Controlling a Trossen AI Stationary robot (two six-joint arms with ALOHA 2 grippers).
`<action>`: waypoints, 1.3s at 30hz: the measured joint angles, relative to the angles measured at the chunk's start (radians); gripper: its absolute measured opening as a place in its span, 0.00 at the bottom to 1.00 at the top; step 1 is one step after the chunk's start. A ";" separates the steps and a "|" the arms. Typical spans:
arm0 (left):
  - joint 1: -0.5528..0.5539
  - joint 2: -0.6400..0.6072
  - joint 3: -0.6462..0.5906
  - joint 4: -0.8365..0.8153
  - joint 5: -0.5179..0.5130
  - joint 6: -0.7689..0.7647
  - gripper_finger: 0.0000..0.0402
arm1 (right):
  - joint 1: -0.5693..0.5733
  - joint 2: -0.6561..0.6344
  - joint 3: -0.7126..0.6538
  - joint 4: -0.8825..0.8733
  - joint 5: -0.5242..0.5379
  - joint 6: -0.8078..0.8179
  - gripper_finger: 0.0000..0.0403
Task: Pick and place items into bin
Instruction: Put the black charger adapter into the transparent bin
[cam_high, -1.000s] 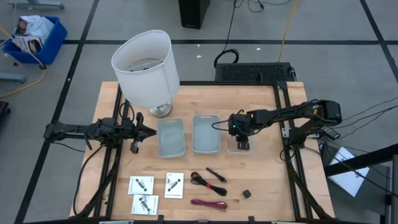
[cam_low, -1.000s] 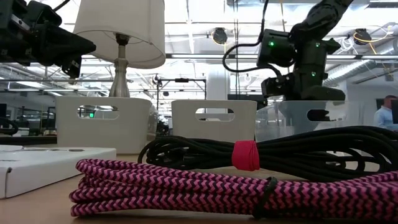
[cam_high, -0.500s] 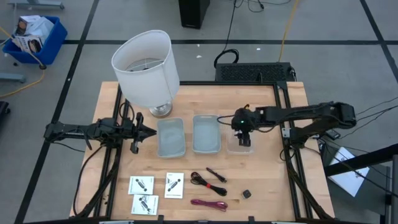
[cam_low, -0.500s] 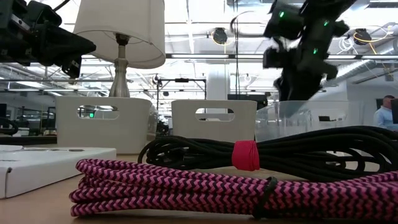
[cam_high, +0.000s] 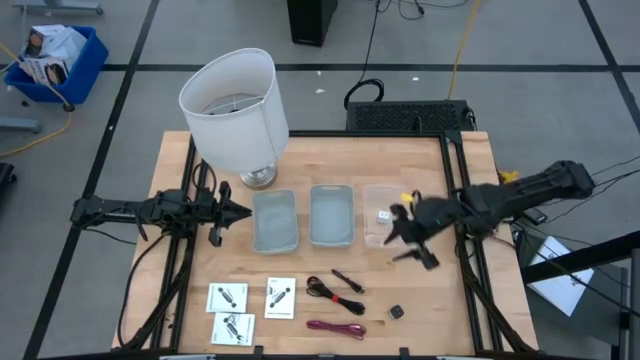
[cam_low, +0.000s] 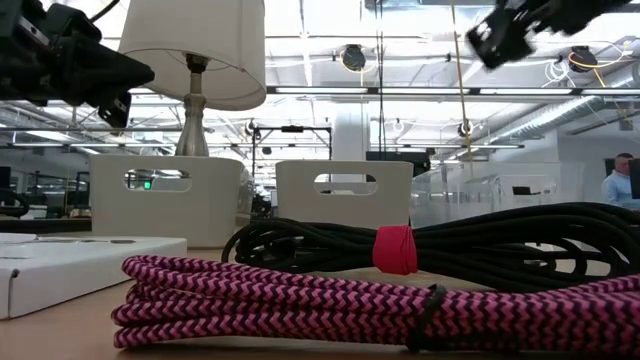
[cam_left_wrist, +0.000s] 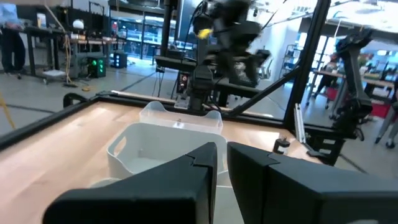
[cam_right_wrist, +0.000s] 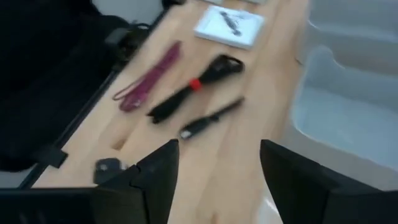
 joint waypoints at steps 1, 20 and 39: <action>0.000 0.000 0.000 -0.001 0.000 -0.014 0.12 | 0.055 0.005 0.000 0.018 0.051 0.015 0.53; 0.000 0.000 0.000 -0.005 -0.026 -0.005 0.12 | 0.537 0.430 0.000 0.245 0.315 0.444 0.75; 0.000 0.000 0.000 -0.005 -0.028 0.040 0.12 | 0.595 0.563 0.000 0.248 0.368 0.386 0.77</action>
